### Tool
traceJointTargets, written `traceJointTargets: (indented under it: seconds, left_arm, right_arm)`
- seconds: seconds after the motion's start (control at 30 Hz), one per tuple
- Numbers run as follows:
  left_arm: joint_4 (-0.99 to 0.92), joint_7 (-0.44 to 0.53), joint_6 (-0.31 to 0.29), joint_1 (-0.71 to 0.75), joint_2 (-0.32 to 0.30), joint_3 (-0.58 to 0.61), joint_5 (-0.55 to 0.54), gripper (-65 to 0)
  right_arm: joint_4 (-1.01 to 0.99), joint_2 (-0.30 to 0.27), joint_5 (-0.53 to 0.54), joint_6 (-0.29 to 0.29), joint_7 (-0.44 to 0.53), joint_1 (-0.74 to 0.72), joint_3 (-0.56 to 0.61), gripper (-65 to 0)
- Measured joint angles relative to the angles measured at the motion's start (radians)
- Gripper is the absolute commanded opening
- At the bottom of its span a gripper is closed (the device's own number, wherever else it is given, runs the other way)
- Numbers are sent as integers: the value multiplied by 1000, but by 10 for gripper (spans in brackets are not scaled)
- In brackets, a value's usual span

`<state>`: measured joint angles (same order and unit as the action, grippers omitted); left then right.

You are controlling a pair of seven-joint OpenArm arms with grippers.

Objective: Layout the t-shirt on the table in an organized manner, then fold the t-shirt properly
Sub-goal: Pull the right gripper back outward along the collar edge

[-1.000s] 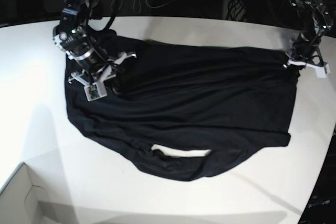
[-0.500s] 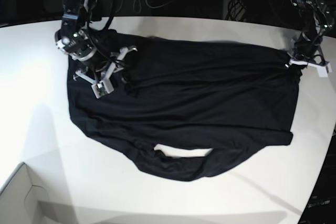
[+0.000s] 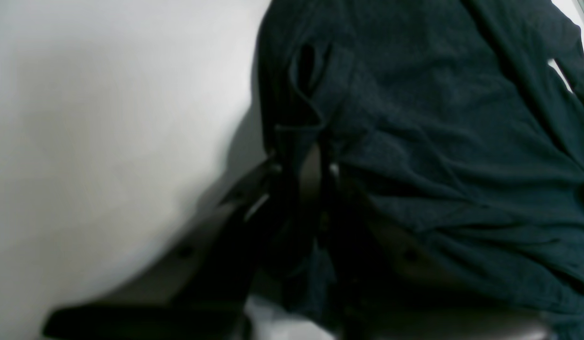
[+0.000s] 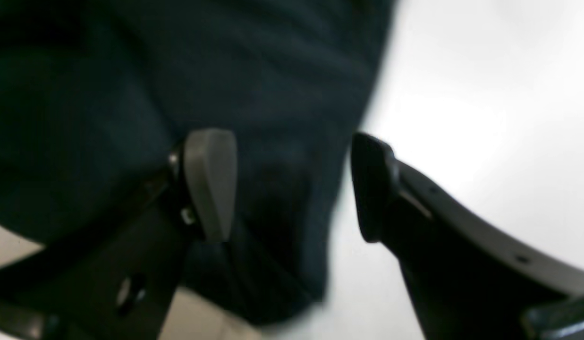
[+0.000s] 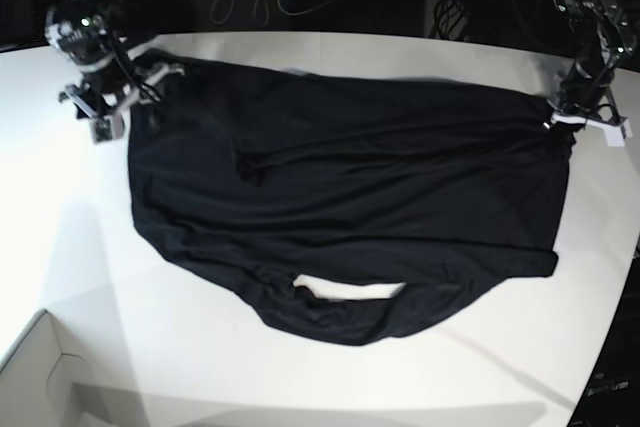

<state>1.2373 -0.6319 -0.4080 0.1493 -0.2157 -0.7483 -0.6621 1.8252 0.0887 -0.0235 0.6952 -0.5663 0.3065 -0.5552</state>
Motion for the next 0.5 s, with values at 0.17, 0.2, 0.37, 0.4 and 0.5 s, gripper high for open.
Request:
traceJointTargets:
  seconds: [0.17,0.2,0.37,0.4,0.5]
  left_arm:
    - [3,-1,0,0,0,0,0,-649]
    - [3,-1,0,0,0,0,0,-649]
    - [3,-2,0,0,0,0,0,-649]
    - [3,-2,0,0,0,0,0,-649]
    - [3,-15,0,0,-11,-10,1,-649]
  right_arm:
    - [0,8,3,0,10,25,-82,-257]
    - [0,8,3,0,11,35,-89,-257]
    - [-26,7,2,0,2,74,-90,-257]
    - [-33,9,3,0,6,79,-89,-257]
    - [-64,23,4,0,9,82,-89,-257]
